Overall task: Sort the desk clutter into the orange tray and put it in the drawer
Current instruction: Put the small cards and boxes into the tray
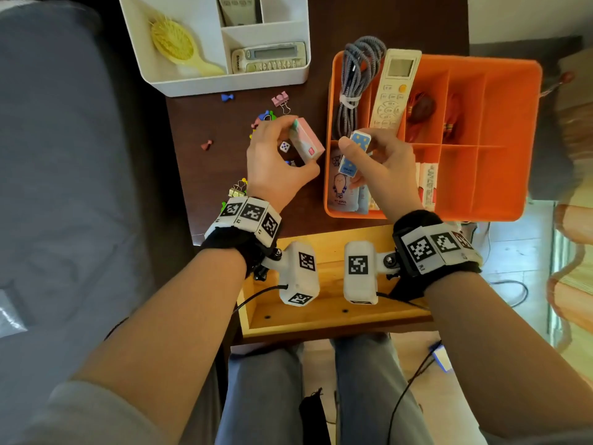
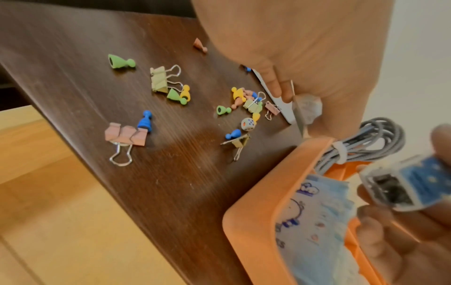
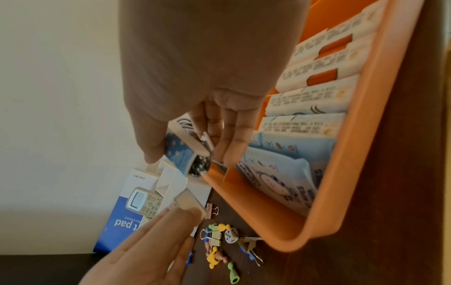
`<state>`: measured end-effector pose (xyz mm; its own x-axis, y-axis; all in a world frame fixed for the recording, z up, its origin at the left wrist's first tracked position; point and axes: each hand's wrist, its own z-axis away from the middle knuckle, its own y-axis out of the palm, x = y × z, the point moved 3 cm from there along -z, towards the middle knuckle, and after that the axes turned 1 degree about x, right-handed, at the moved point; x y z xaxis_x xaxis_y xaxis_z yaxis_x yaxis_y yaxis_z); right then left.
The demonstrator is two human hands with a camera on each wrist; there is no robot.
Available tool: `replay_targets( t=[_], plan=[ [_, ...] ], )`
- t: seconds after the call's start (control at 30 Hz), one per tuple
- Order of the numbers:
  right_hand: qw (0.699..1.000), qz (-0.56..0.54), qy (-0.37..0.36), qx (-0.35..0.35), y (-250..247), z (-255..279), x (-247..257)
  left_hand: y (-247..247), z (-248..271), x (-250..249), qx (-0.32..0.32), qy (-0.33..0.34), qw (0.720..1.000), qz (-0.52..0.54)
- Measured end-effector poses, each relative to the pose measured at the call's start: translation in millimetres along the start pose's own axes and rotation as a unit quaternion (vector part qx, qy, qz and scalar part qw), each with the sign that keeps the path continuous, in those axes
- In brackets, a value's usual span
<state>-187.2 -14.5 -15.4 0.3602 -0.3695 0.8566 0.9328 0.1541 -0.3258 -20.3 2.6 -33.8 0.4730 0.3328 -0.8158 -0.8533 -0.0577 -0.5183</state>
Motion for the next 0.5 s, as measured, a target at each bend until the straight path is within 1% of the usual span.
replay_targets(
  t=[0.1, 0.27, 0.37, 0.5],
  plan=[
    [1.000, 0.001, -0.009, 0.001, -3, 10, 3, 1, 12, -10, -0.003, 0.031, 0.999, 0.016],
    [1.000, -0.011, -0.013, 0.007, -18, 23, 4, 11, 30, -28, 0.011, 0.069, 0.997, 0.026],
    [1.000, -0.018, -0.020, 0.001, -35, 30, 2, 26, 39, -38, 0.015, 0.079, 0.996, 0.032],
    [1.000, 0.006, -0.007, -0.028, -63, 33, -16, 54, 48, -54, 0.026, 0.078, 0.996, 0.041]
  ],
)
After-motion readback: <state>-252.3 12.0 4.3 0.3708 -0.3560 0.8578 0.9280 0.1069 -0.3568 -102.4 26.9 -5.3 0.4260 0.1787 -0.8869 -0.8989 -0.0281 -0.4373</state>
